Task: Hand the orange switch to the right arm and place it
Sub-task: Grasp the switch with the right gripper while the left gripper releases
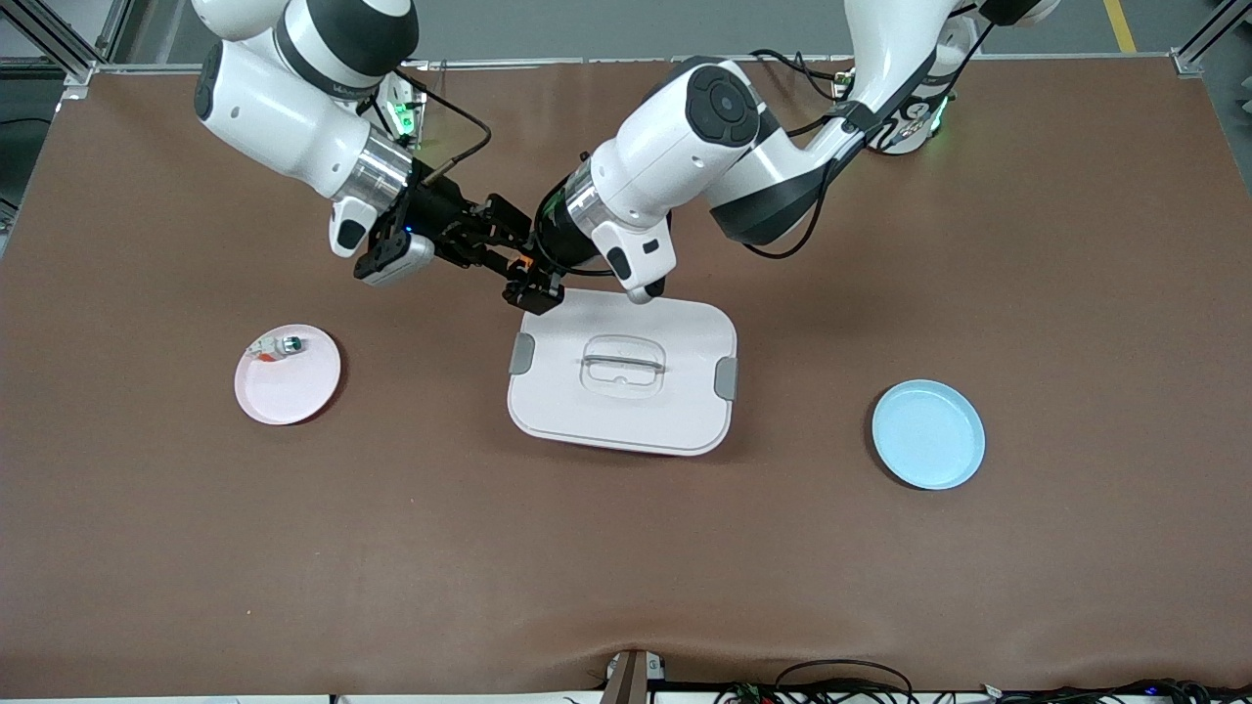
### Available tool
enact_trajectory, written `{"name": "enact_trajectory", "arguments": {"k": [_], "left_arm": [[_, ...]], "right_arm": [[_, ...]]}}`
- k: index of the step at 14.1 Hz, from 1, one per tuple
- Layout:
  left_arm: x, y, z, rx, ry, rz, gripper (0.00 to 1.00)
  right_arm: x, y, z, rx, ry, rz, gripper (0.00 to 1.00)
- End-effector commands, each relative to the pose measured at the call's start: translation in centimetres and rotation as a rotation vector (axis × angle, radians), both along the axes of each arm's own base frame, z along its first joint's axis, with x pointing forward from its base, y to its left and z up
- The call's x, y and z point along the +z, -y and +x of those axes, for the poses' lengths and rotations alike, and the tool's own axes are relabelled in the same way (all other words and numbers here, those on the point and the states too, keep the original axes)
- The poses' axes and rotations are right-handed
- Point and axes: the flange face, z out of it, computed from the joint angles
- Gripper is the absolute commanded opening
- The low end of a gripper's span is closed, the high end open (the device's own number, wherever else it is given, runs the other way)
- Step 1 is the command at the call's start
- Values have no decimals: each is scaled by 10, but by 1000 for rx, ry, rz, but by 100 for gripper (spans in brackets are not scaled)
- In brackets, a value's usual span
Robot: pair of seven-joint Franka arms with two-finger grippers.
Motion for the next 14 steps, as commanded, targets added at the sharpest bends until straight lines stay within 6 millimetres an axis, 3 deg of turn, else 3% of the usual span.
{"name": "enact_trajectory", "arguments": {"k": [1, 4, 6, 7, 8, 9, 11, 14], "left_arm": [[4, 4, 2, 11, -6, -21, 0], [3, 4, 3, 12, -7, -19, 0], [1, 4, 4, 13, -10, -20, 0], [-2, 4, 4, 12, -14, -18, 11], [-2, 4, 4, 11, -12, -17, 45], [-2, 4, 4, 6, -5, -14, 99], [3, -1, 7, 9, 5, -6, 100], [4, -10, 12, 14, 0, 14, 100]], "right_arm": [[-1, -4, 5, 30, 31, 9, 38], [1, -5, 5, 33, 33, 11, 0], [1, -5, 5, 34, 31, 12, 0], [2, -6, 5, 36, 32, 12, 0], [2, -6, 5, 40, 36, 12, 0], [2, -6, 5, 43, 37, 11, 0], [6, -6, 7, 61, 58, 3, 0], [1, 6, 14, 277, 191, -103, 0]]}}
